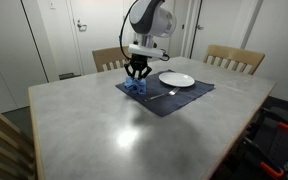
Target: Take the blue towel and clean the plate
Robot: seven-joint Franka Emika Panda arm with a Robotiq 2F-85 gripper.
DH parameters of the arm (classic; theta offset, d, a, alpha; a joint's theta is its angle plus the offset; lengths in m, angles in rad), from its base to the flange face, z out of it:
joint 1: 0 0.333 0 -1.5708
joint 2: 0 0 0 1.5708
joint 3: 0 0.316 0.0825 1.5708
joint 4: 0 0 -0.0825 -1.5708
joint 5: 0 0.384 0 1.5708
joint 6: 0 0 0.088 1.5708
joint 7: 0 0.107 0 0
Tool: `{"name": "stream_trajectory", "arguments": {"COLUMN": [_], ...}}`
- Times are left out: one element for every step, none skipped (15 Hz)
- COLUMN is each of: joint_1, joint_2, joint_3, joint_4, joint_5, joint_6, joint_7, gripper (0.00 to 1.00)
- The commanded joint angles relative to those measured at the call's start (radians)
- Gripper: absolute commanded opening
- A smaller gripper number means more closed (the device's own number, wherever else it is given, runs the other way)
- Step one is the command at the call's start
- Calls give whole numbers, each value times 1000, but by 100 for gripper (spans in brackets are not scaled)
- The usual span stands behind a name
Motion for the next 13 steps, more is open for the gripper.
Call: {"name": "stream_trajectory", "arguments": {"joint_1": [-4, -19, -32, -48, -60, -68, -73, -77, -83, -88, -92, -94, -99], "joint_2": [-37, -54, -68, -89, -108, -129, -144, -160, -170, -179, -186, -191, -195], "joint_3": [-24, -14, -5, 9, 18, 22, 22, 21, 25, 27, 29, 30, 37], "joint_4": [-3, -15, -27, -41, -52, -60, -67, -70, -72, -73, -75, -77, -80], "joint_5": [3, 18, 33, 53, 68, 79, 86, 90, 98, 103, 109, 113, 123], "joint_6": [-38, -36, -28, -16, -10, -10, -14, -24, -29, -39, -45, -48, -43], "joint_7": [-36, -59, -81, -112, -141, -164, -180, -191, -207, -217, -228, -239, -256], "gripper": [56, 62, 70, 76, 84, 92, 97, 100, 100, 100, 100, 100, 100]}}
